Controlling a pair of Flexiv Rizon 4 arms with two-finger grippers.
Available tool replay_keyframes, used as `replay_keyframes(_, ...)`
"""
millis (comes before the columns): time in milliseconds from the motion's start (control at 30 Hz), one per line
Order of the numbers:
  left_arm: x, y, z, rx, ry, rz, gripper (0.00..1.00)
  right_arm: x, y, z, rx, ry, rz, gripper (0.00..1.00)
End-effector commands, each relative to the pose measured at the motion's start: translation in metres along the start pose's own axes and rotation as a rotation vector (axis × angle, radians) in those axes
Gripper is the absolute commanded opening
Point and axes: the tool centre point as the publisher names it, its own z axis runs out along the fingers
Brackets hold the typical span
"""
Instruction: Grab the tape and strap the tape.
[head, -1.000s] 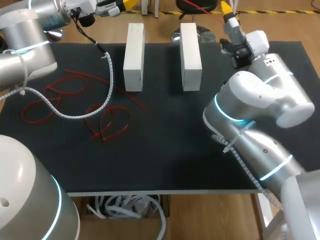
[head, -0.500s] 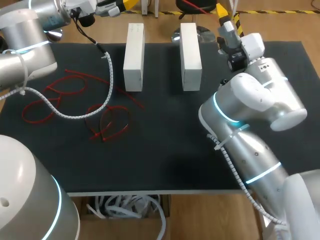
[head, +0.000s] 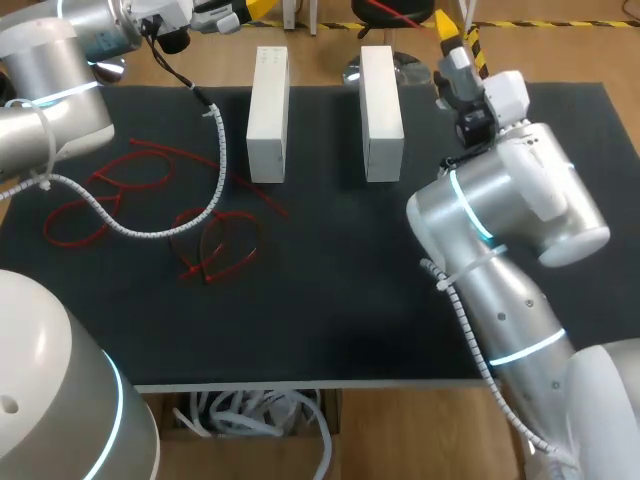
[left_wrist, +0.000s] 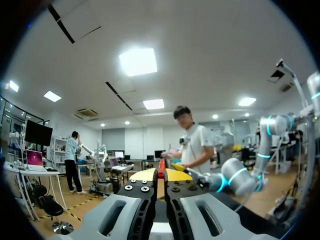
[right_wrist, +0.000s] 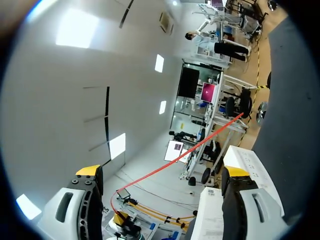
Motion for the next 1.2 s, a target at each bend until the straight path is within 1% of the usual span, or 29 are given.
replay_keyframes(33, 0.0, 0.001, 0.0, 0.003, 0.0, 0.002, 0.0, -0.004, -0.002, -0.001, -0.014, 0.046, 0.0, 1.0)
replay_keyframes(67, 0.0, 0.001, 0.0, 0.003, 0.0, 0.002, 0.0, -0.004, -0.002, -0.001, -0.014, 0.046, 0.0, 1.0)
replay_keyframes(100, 0.0, 0.001, 0.0, 0.003, 0.0, 0.002, 0.0, 0.0, -0.005, -0.001, -0.041, 0.039, 0.058, 1.0)
replay_keyframes(167, 0.0, 0.001, 0.0, 0.003, 0.0, 0.002, 0.0, 0.006, -0.01, -0.003, -0.116, 0.032, 0.195, 1.0)
replay_keyframes(200, 0.0, 0.001, 0.0, 0.003, 0.0, 0.002, 0.0, 0.01, -0.012, -0.004, -0.145, 0.019, 0.22, 1.0)
replay_keyframes(233, 0.0, 0.001, 0.0, 0.003, 0.0, 0.002, 0.0, 0.013, -0.014, -0.005, -0.199, 0.002, 0.296, 1.0)
replay_keyframes(267, 0.0, 0.001, 0.0, 0.003, 0.0, 0.002, 0.0, 0.015, -0.014, -0.007, -0.236, -0.019, 0.335, 1.0)
replay_keyframes(300, 0.0, 0.001, 0.0, 0.003, 0.0, 0.002, 0.0, 0.016, -0.015, -0.009, -0.283, -0.023, 0.371, 1.0)
replay_keyframes(367, 0.0, 0.001, 0.0, 0.003, 0.0, 0.002, 0.0, 0.019, -0.014, -0.014, -0.357, -0.021, 0.453, 1.0)
replay_keyframes(400, 0.0, 0.001, 0.0, 0.003, 0.0, 0.002, 0.0, 0.02, -0.013, -0.017, -0.38, -0.02, 0.467, 1.0)
replay_keyframes(433, 0.0, 0.001, 0.0, 0.003, 0.0, 0.002, 0.0, 0.02, -0.014, -0.018, -0.412, -0.014, 0.51, 1.0)
replay_keyframes(567, 0.0, 0.001, 0.0, 0.003, 0.0, 0.002, 0.0, 0.018, -0.011, -0.022, -0.537, 0.014, 0.669, 1.0)
replay_keyframes(600, 0.0, 0.001, 0.0, 0.003, 0.0, 0.002, 0.0, 0.017, -0.01, -0.023, -0.571, 0.007, 0.691, 1.0)
replay_keyframes(633, 0.0, 0.001, 0.0, 0.003, 0.0, 0.002, 0.0, 0.017, -0.009, -0.024, -0.604, 0.017, 0.734, 1.0)
replay_keyframes(667, 0.0, 0.001, 0.0, 0.003, 0.0, 0.002, 0.0, 0.017, -0.007, -0.025, -0.62, 0.024, 0.751, 1.0)
replay_keyframes(700, 0.0, 0.001, 0.0, 0.003, 0.0, 0.002, 0.0, 0.02, -0.003, -0.025, -0.658, 0.04, 0.782, 1.0)
replay_keyframes(733, 0.0, 0.001, 0.0, 0.003, 0.0, 0.002, 0.0, 0.021, -0.001, -0.026, -0.666, 0.039, 0.801, 1.0)
replay_keyframes(800, 0.0, 0.001, 0.0, 0.003, 0.0, 0.002, 0.0, 0.025, 0.006, -0.027, -0.689, 0.051, 0.797, 1.0)
replay_keyframes(933, 0.0, 0.001, 0.0, 0.003, 0.0, 0.002, 0.0, 0.024, 0.021, -0.028, -0.75, 0.055, 0.803, 1.0)
replay_keyframes(1100, 0.0, 0.001, 0.0, 0.003, 0.0, 0.002, 0.0, 0.014, 0.033, -0.036, -0.851, -0.003, 0.751, 1.0)
replay_keyframes(1133, 0.0, 0.001, 0.0, 0.003, 0.0, 0.002, 0.0, 0.012, 0.034, -0.037, -0.865, -0.026, 0.721, 1.0)
replay_keyframes(1167, 0.0, 0.001, 0.0, 0.003, 0.0, 0.002, 0.0, 0.01, 0.035, -0.038, -0.875, -0.04, 0.716, 1.0)
replay_keyframes(1200, 0.0, 0.001, 0.0, 0.003, 0.0, 0.002, 0.0, 0.01, 0.035, -0.039, -0.895, -0.059, 0.679, 1.0)
